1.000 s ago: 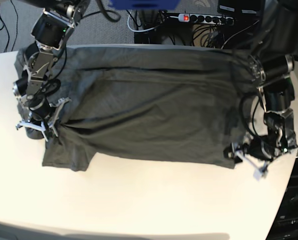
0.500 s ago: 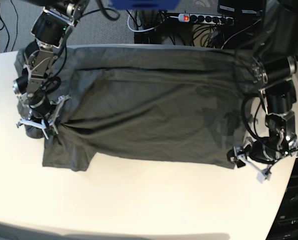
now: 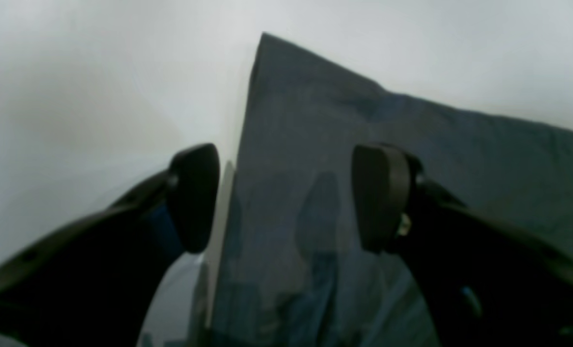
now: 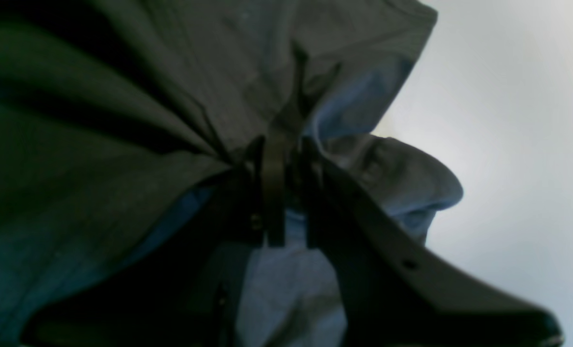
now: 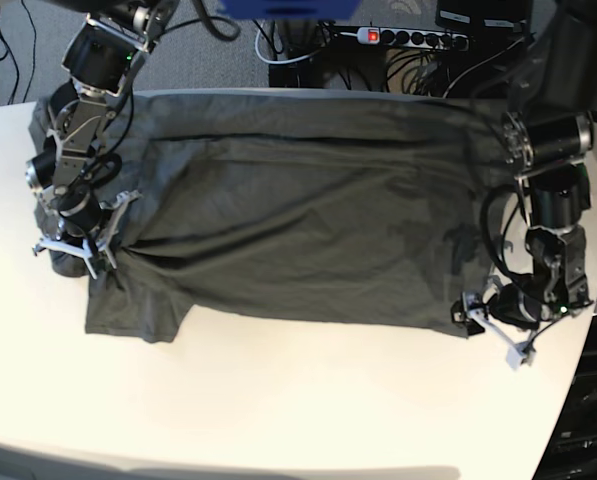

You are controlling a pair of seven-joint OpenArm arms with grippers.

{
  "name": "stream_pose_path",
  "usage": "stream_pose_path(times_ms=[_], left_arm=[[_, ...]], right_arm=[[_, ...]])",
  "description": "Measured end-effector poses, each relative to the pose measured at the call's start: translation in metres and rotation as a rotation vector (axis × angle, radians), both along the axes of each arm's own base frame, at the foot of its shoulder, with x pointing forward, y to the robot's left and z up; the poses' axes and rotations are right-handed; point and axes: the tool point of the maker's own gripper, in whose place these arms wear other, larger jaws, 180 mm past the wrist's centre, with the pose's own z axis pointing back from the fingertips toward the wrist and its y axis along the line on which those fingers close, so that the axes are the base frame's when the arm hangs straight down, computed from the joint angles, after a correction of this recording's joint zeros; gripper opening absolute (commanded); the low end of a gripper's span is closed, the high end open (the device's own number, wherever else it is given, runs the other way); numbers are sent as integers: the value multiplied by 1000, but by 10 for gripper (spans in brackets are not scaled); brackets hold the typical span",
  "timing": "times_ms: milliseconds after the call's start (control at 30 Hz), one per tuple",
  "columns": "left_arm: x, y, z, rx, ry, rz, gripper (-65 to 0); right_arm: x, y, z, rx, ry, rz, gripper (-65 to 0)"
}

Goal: Fold the T-shirt properly

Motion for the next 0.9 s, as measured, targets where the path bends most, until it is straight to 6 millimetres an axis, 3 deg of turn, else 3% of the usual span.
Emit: stream_pose_path(times_ms=[333,833,900], left_arm=[[1,-7,-14,-59,-12,40,-227],[8,-33,-14,-104,-28,23,-231],[8,-34,-14,-106,-28,23,-262]], right_arm=[[0,1,0,2,-1,1,-595],[1,2,0,1,0,3,-595],[1,2,0,1,-1,3,-595]])
